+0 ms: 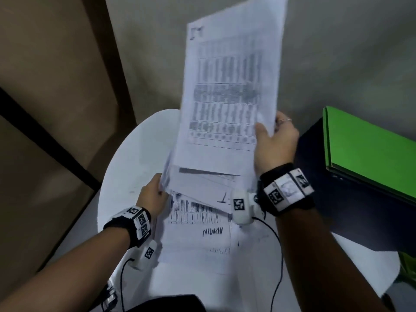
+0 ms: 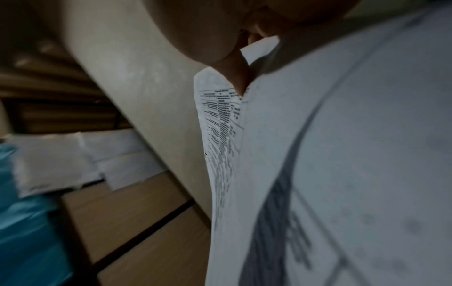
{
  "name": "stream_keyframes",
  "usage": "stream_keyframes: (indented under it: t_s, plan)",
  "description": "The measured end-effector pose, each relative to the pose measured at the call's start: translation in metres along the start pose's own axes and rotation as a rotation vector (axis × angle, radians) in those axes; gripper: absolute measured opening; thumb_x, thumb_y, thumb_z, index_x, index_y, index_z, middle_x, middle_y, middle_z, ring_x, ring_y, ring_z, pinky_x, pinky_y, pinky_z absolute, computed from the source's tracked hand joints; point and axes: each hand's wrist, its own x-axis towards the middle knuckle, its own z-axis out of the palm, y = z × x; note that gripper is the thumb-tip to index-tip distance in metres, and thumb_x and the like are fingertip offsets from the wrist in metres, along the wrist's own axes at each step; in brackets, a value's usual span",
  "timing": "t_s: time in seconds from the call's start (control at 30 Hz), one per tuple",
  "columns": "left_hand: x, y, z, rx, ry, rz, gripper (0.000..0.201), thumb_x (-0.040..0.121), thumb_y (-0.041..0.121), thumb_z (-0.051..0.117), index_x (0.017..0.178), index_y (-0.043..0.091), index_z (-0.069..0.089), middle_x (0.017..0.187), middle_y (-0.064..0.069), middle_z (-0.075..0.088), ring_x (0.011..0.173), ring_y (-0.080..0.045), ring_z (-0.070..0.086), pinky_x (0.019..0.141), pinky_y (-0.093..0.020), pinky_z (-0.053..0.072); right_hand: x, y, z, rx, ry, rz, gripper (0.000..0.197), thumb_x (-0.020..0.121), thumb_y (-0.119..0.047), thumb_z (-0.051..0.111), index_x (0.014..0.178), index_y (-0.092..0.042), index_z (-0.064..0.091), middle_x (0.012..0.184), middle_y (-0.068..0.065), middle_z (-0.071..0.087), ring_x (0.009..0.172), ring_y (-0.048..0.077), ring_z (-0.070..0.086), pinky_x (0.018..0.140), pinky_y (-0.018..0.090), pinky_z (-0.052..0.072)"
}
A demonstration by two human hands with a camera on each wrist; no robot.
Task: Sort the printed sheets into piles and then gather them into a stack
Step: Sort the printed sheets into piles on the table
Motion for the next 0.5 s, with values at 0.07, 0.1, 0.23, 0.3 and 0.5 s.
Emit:
stream_keyframes:
  t_s: [0.07, 0.1, 0.23, 0.3, 0.5]
  plan:
    - [-0.001, 0.007, 0.005, -0.006, 0.002, 0.001, 0.015, 0.09, 0.0, 0.055, 0.098, 0.008, 0.046, 0.075, 0.001, 0.05, 0.07, -0.021, 0.048, 0.059, -0.028, 0.035, -0.003, -0.018, 0.011, 0.014, -0.023, -0.087, 0.03, 0.092, -0.002, 0.062, 0.098, -0.031, 0.059, 0.094, -0.012, 0.068, 0.088, 0.004, 0.068, 0.082, 0.023, 0.057]
    - [-0.001, 0.009, 0.006, -0.001, 0.009, -0.003, 0.014, 0.09, 0.001, 0.055, 0.093, 0.009, 0.044, 0.074, -0.001, 0.05, 0.072, -0.024, 0.049, 0.06, -0.029, 0.035, -0.001, -0.023, 0.013, 0.04, -0.002, -0.108, 0.028, 0.091, -0.003, 0.062, 0.101, -0.029, 0.06, 0.098, -0.009, 0.07, 0.093, 0.007, 0.069, 0.085, 0.025, 0.058]
    - [0.0, 0.007, -0.001, 0.056, -0.131, -0.146, 0.03, 0.097, 0.003, 0.052, 0.071, 0.018, 0.045, 0.097, -0.017, 0.068, 0.092, -0.031, 0.064, 0.073, -0.028, 0.05, 0.009, 0.006, 0.0, 0.1, 0.007, -0.017, 0.028, 0.09, 0.002, 0.064, 0.1, -0.025, 0.063, 0.103, -0.003, 0.072, 0.099, 0.011, 0.071, 0.094, 0.032, 0.057]
    - [0.0, 0.002, -0.007, -0.114, -0.227, -0.266, 0.038, 0.1, -0.002, 0.047, 0.07, 0.019, 0.04, 0.085, -0.011, 0.058, 0.076, -0.021, 0.055, 0.054, -0.008, 0.045, 0.004, 0.049, -0.008, 0.069, -0.053, 0.119, 0.034, 0.088, 0.005, 0.063, 0.099, -0.027, 0.063, 0.109, -0.002, 0.073, 0.104, 0.015, 0.07, 0.098, 0.039, 0.055]
    - [0.013, -0.002, -0.015, -0.634, -0.253, -0.492, 0.065, 0.086, 0.074, 0.046, 0.077, 0.012, 0.065, 0.081, -0.015, 0.052, 0.071, -0.031, 0.053, 0.072, -0.035, 0.041, -0.033, 0.172, -0.004, -0.499, -0.433, 0.536, 0.055, 0.093, -0.005, 0.061, 0.145, -0.008, 0.042, 0.144, 0.01, 0.053, 0.126, 0.03, 0.056, 0.103, 0.03, 0.045]
